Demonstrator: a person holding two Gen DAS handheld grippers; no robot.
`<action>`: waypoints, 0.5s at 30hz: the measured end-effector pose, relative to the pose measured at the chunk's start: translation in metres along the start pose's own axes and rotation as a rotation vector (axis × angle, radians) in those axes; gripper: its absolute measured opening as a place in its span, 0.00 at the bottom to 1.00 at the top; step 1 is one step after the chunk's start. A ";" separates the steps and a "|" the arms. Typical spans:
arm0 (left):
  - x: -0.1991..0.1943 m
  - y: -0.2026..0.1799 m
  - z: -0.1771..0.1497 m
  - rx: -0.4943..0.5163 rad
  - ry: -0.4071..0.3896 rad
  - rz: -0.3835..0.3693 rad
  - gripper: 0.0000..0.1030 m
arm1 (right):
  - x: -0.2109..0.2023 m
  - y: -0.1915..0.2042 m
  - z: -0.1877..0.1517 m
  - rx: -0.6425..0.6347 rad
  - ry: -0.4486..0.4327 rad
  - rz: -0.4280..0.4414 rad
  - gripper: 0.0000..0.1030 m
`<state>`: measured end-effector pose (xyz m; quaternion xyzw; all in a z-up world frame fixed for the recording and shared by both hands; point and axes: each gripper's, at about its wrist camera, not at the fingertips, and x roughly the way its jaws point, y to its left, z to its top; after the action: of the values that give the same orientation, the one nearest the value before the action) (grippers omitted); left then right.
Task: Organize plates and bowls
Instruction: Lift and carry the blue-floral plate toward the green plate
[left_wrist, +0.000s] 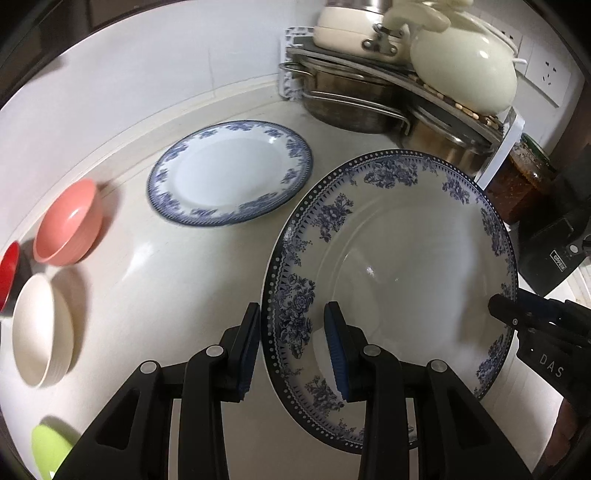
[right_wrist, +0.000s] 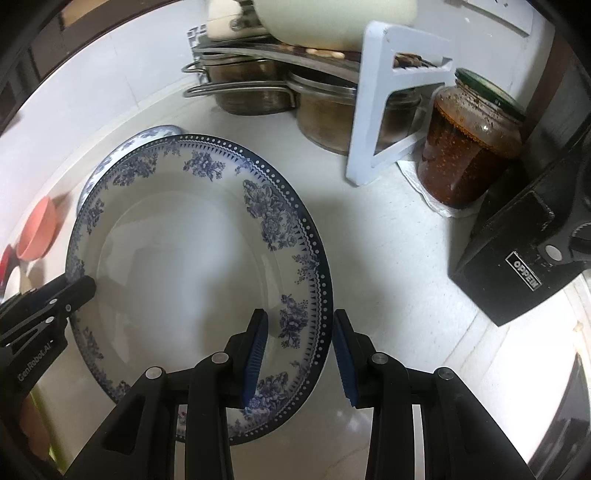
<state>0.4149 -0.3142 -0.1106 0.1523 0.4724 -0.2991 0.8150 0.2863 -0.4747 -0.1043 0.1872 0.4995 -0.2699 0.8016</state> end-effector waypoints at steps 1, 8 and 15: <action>-0.004 0.003 -0.003 -0.003 -0.002 0.004 0.34 | -0.003 0.002 -0.002 -0.005 0.000 0.001 0.36; -0.029 0.024 -0.029 -0.052 -0.009 0.046 0.33 | -0.018 0.029 -0.014 -0.051 0.001 0.032 0.36; -0.055 0.054 -0.057 -0.119 -0.012 0.087 0.33 | -0.030 0.059 -0.029 -0.109 0.014 0.067 0.36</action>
<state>0.3892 -0.2234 -0.0945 0.1222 0.4776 -0.2357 0.8375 0.2915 -0.4045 -0.0880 0.1619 0.5125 -0.2141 0.8156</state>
